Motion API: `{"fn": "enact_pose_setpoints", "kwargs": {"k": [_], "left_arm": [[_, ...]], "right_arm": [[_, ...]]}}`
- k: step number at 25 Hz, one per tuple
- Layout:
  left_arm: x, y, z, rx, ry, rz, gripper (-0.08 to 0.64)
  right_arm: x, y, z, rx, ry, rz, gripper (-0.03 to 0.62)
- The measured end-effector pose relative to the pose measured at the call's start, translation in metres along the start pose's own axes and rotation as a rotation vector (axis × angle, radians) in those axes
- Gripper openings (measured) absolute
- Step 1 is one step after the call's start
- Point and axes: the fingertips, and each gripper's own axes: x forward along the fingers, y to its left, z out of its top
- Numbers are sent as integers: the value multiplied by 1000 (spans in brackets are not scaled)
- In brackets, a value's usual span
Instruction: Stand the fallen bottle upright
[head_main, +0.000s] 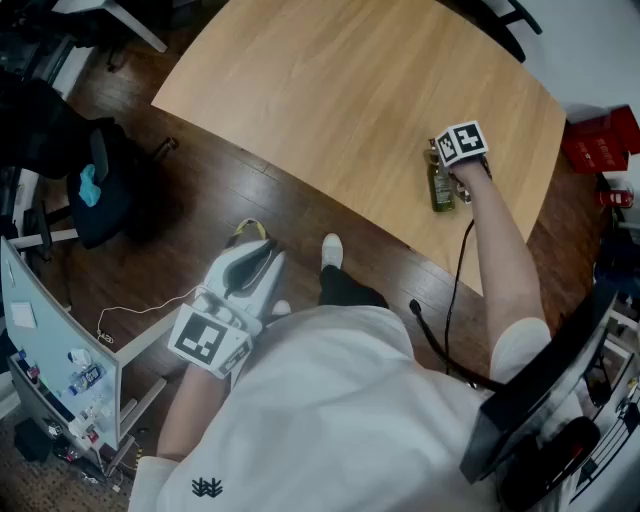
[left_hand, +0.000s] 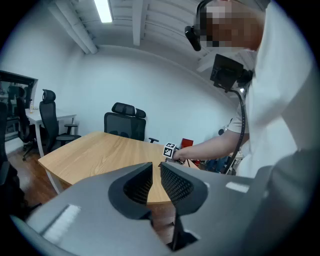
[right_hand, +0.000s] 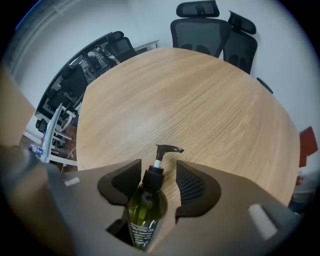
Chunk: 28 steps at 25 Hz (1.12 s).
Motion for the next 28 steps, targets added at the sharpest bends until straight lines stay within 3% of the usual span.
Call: {"fn": "enact_pose_setpoints", "kwargs": {"k": [3, 6, 12, 16, 20, 28], "left_arm": [[8, 7, 5, -13, 4, 17, 48], [17, 12, 10, -39, -7, 18, 48], [33, 5, 17, -12, 7, -21, 48], [41, -5, 21, 17, 28, -52, 48], [39, -15, 22, 34, 43, -73, 48], [29, -24, 15, 41, 73, -99, 48]], "right_arm": [[5, 9, -4, 7, 8, 47, 141], [-3, 11, 5, 12, -60, 55, 135], [-74, 32, 41, -41, -431, 38, 129], [-108, 53, 50, -156, -591, -13, 127], [-117, 76, 39, -267, -679, -89, 127], [-121, 79, 30, -257, -774, -141, 132]]}}
